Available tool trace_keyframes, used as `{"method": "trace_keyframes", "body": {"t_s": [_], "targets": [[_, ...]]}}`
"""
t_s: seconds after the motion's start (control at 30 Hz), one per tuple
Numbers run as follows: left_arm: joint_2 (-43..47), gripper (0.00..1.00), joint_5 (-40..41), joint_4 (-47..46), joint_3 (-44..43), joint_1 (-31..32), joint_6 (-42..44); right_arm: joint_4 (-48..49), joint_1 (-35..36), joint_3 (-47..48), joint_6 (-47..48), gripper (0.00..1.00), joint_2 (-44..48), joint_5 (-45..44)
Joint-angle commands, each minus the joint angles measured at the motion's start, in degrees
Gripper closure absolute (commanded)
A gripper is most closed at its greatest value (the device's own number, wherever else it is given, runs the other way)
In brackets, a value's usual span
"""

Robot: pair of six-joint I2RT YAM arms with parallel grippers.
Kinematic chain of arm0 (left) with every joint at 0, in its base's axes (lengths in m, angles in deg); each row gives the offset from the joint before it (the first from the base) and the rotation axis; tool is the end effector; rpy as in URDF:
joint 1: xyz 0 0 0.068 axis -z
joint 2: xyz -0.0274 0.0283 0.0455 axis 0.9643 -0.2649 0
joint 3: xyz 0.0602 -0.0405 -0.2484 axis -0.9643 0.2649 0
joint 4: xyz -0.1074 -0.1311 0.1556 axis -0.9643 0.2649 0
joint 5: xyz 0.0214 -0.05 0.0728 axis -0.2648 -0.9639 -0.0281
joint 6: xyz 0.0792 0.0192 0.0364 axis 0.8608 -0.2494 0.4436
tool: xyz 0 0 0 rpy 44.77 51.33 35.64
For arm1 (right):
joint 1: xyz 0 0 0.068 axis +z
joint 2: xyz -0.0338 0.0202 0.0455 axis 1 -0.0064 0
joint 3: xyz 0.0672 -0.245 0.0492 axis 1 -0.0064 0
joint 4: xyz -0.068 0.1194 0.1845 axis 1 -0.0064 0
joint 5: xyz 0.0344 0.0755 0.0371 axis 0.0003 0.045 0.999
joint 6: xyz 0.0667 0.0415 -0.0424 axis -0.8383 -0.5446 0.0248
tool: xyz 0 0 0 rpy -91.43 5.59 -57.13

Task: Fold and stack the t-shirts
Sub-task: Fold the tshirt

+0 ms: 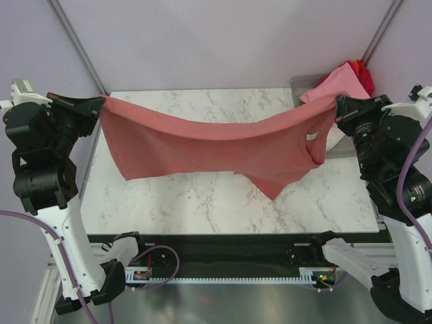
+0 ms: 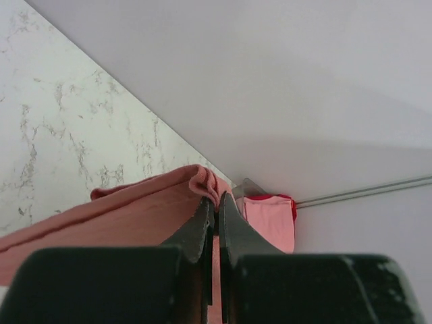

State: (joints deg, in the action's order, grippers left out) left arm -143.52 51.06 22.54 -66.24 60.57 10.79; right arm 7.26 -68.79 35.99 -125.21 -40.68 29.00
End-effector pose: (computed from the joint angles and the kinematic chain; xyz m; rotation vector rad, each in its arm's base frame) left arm 0.1581 0.0218 0.4906 -0.8081 1.5606 -0.6702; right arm 0.1484 0.0170 0.4844 0.6693 1.4451 0.4947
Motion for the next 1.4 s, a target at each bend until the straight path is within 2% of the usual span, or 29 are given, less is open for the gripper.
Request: {"method": "trace_keyframes", "body": {"t_s": [0.0,0.23,0.4,0.5,0.63,0.73,0.8,0.9,1.03,1.13,1.17,1.2,1.23,1.3,1.37], "targets": [[-5.3,0.98,-1.4,4.9,-4.6,-0.4,0.7,-2.6,0.0,5.8,4.9,1.00,-5.3,-0.7],[-15.2,0.98,0.7,4.4,-6.7,-0.4,-0.1,1.6,-0.3,12.0,3.7,1.00,-17.6,-0.4],[-23.0,0.98,-0.4,2.5,-10.3,-0.4,-1.9,2.8,-4.3,20.2,0.8,1.00,-30.3,8.8],[-28.1,0.98,-2.5,1.0,-14.8,-0.4,-3.0,4.1,-7.0,27.2,-0.3,1.00,-36.8,13.5],[-36.5,0.98,-5.3,1.0,-28.9,-1.8,-5.0,3.7,-11.0,42.4,-1.2,1.00,-44.4,18.9],[-43.3,0.98,-9.3,0.8,-35.7,-3.2,-8.1,4.3,-14.1,50.1,-3.0,1.00,-49.1,22.4],[-45.5,0.98,-10.2,0.2,-38.7,-3.2,-8.4,5.6,-15.4,51.1,-4.1,1.00,-50.6,26.1],[-46.1,0.98,-10.7,-0.7,-35.5,-3.2,-6.4,8.9,-16.7,46.8,-3.8,1.00,-49.6,30.2],[-41.1,0.98,-9.3,-4.8,-20.6,-3.1,-3.3,15.4,-16.8,26.1,-3.4,1.00,-44.4,33.8],[-34.8,0.98,-8.7,-11.7,-0.1,-3.1,-1.6,21.6,-16.8,8.6,-3.4,1.00,-38.1,35.2],[-31.6,0.98,-8.5,-15.5,4.0,-3.0,-1.2,22.9,-16.7,4.3,-3.6,1.00,-36.3,34.9],[-30.1,0.98,-8.3,-17.5,8.1,-3.0,-1.1,25.4,-16.8,-3.9,-3.9,1.00,-33.0,34.0],[-28.6,0.98,-8.3,-19.2,16.0,-3.0,-0.6,26.4,-16.8,-7.8,-4.1,1.00,-31.4,33.2],[-25.0,0.98,-9.5,-24.2,23.3,-3.0,-0.4,29.3,-16.8,-18.0,-4.3,1.00,-27.0,32.3],[-23.1,0.98,-10.4,-27.2,32.6,-2.9,0.2,30.7,-16.7,-23.5,-4.2,1.00,-23.9,32.0]]}}
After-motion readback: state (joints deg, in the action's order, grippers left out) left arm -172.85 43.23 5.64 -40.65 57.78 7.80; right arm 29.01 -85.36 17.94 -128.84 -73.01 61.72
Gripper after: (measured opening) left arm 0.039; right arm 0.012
